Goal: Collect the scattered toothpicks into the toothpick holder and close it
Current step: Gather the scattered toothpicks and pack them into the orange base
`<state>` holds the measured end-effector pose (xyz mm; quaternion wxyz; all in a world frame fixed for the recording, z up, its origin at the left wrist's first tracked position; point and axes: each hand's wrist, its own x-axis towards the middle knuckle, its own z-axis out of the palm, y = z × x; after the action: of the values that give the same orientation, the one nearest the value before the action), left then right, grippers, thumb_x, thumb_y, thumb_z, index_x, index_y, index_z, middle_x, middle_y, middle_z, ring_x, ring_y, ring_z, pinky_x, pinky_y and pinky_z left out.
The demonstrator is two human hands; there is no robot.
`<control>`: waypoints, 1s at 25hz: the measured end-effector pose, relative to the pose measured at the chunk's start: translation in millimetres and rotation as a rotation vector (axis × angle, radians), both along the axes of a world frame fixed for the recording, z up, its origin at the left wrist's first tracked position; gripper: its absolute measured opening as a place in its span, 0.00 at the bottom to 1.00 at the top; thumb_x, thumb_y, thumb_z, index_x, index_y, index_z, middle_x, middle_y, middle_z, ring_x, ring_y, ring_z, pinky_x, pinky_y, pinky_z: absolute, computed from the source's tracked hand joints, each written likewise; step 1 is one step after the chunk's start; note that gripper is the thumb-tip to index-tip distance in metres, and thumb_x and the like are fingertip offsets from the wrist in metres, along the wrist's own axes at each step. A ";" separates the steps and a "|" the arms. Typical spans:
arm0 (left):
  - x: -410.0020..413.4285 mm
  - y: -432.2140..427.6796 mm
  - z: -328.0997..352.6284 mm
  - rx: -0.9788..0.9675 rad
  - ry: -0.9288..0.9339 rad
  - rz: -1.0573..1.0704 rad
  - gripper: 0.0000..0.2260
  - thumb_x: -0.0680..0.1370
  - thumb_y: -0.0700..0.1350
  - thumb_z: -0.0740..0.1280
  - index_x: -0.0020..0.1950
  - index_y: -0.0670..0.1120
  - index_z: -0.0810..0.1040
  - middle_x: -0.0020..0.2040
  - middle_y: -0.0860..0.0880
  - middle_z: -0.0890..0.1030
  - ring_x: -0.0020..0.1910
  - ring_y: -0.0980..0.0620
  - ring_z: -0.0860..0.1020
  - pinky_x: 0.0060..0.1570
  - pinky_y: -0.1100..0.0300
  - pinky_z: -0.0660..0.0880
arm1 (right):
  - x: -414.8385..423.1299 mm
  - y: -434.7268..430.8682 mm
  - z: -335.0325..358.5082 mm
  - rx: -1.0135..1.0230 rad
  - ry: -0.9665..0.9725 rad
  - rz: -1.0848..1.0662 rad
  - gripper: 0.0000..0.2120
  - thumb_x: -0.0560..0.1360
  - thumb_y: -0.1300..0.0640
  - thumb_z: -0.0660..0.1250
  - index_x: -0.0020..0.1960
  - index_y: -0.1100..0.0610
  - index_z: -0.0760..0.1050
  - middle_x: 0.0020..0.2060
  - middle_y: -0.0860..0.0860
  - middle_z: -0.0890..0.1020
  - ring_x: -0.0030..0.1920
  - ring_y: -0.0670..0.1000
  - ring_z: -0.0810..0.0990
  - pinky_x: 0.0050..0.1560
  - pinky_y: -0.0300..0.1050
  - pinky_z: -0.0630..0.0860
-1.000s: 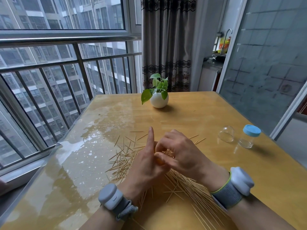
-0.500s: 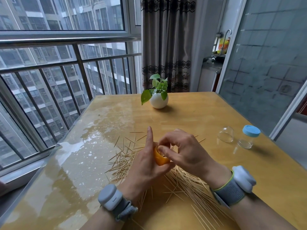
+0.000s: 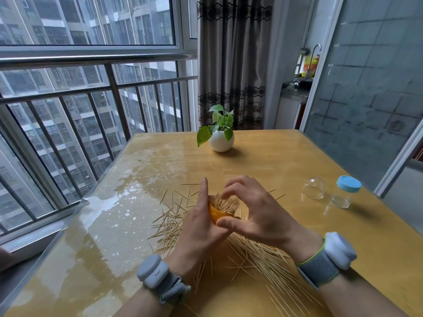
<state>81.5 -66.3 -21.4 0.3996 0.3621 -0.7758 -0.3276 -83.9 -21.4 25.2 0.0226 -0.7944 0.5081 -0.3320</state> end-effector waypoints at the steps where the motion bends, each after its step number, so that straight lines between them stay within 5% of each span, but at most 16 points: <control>1: -0.3 0.0 0.5 -0.004 -0.009 0.006 0.52 0.70 0.56 0.76 0.81 0.50 0.44 0.43 0.51 0.79 0.40 0.56 0.80 0.41 0.61 0.78 | 1.5 -1.1 -1.9 -0.045 0.010 -0.008 0.16 0.73 0.43 0.68 0.51 0.55 0.77 0.52 0.48 0.76 0.55 0.48 0.73 0.55 0.41 0.72; 5: -2.2 0.3 0.3 -0.004 -0.012 -0.083 0.52 0.70 0.53 0.77 0.81 0.53 0.43 0.48 0.58 0.79 0.44 0.61 0.79 0.45 0.70 0.74 | -3.7 -8.5 -8.3 -0.096 -0.092 -0.094 0.12 0.77 0.46 0.65 0.44 0.55 0.76 0.45 0.47 0.77 0.49 0.48 0.74 0.49 0.43 0.73; 9: -3.3 2.8 -2.1 -0.015 -0.106 -0.240 0.54 0.70 0.53 0.76 0.80 0.55 0.39 0.54 0.59 0.77 0.49 0.61 0.78 0.50 0.71 0.71 | -2.0 -8.0 -14.1 0.051 -0.273 -0.163 0.16 0.80 0.43 0.61 0.59 0.54 0.73 0.54 0.46 0.78 0.56 0.42 0.76 0.54 0.40 0.75; 13: -3.7 5.2 1.5 -0.002 -0.084 -0.242 0.55 0.71 0.51 0.76 0.80 0.54 0.36 0.54 0.59 0.77 0.51 0.60 0.78 0.52 0.70 0.73 | 8.6 0.9 -8.3 0.298 -0.481 -0.002 0.32 0.76 0.30 0.50 0.70 0.49 0.69 0.63 0.46 0.78 0.62 0.40 0.77 0.59 0.40 0.78; 16: -3.1 6.4 3.6 0.046 -0.043 -0.131 0.53 0.71 0.47 0.77 0.80 0.50 0.37 0.47 0.54 0.80 0.47 0.61 0.78 0.44 0.75 0.71 | 22.2 5.1 -11.0 0.294 -0.296 -0.014 0.37 0.75 0.30 0.47 0.77 0.49 0.61 0.72 0.46 0.70 0.70 0.40 0.69 0.68 0.39 0.70; 19: -3.2 7.5 3.7 0.045 -0.108 -0.215 0.53 0.70 0.50 0.77 0.81 0.50 0.40 0.61 0.60 0.76 0.55 0.63 0.77 0.54 0.76 0.69 | 20.0 1.2 -12.8 0.275 -0.253 -0.157 0.37 0.77 0.32 0.46 0.80 0.51 0.49 0.79 0.47 0.58 0.75 0.40 0.56 0.74 0.38 0.57; 21: -6.2 8.6 1.1 0.028 -0.129 -0.292 0.49 0.70 0.52 0.77 0.81 0.52 0.47 0.62 0.65 0.73 0.57 0.64 0.77 0.56 0.74 0.70 | 12.7 -1.8 -12.5 0.310 -0.232 -0.202 0.45 0.73 0.25 0.41 0.80 0.53 0.48 0.79 0.48 0.55 0.76 0.40 0.52 0.75 0.38 0.52; 25: -6.4 6.7 1.4 0.019 -0.099 -0.169 0.44 0.69 0.54 0.75 0.80 0.50 0.56 0.58 0.54 0.80 0.52 0.63 0.79 0.51 0.71 0.74 | 20.3 3.1 -5.4 0.391 -0.217 -0.060 0.55 0.64 0.19 0.36 0.80 0.53 0.51 0.78 0.43 0.51 0.77 0.38 0.47 0.74 0.34 0.46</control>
<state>75.1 -59.6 -20.1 0.3284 0.3151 -0.8191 -0.3492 -63.6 -18.3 19.8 0.2207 -0.7192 0.5806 -0.3114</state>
